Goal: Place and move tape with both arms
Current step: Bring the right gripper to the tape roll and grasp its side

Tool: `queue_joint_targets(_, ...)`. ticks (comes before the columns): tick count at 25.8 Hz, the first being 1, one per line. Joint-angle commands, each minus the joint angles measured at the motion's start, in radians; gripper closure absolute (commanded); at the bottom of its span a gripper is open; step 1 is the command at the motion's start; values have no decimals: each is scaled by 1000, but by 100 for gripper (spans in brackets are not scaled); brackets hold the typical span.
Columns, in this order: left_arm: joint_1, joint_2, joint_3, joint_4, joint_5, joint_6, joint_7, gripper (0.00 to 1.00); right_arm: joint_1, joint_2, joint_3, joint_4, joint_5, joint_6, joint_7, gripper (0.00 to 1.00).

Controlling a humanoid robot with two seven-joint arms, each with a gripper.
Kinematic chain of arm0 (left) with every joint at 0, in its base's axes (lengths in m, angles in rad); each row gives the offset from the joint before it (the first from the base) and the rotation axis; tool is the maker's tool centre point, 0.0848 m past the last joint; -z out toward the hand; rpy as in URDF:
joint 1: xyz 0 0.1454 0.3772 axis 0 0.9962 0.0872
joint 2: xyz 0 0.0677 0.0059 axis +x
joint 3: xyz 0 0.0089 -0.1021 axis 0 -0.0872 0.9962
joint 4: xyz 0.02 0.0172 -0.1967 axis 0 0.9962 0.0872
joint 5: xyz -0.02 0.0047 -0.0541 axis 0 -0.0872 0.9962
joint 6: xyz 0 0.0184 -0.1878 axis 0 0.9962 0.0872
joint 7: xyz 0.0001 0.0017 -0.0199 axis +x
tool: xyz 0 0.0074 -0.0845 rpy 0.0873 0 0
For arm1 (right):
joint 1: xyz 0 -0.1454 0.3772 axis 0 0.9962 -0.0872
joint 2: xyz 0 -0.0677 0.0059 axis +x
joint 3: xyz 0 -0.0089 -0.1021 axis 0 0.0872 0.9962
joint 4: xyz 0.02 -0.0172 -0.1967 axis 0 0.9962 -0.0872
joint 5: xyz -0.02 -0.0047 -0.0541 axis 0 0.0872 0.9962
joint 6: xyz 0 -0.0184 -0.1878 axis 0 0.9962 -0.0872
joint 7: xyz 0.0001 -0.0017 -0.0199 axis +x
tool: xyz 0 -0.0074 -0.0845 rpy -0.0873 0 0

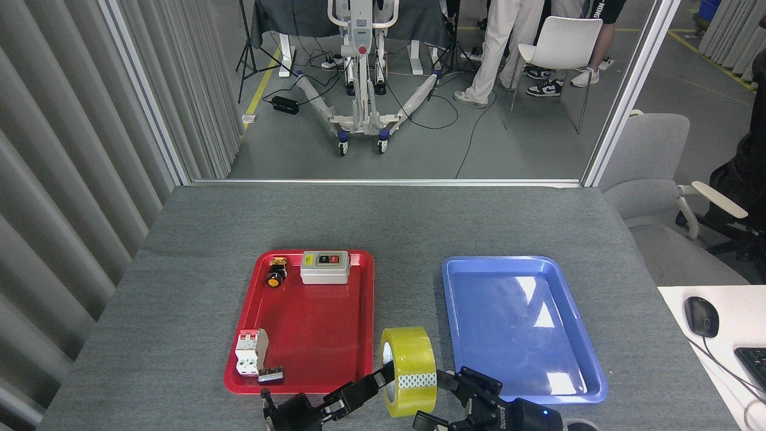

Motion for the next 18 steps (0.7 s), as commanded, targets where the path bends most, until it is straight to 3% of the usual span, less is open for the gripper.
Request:
queue_joint_targets(1,6,24,-3,-1,100,-68,-56,92,-4,15,0,7,-28,0,23,2)
queue_joint_targets(4,9,58,-7,-1,142,-121,-91,92,-10,36,0,11,-23,0,24,3)
queue_joint_targets(18,4,60,-7,22,142,-121,-96,92,-10,42,22,-10,55,0,78,6)
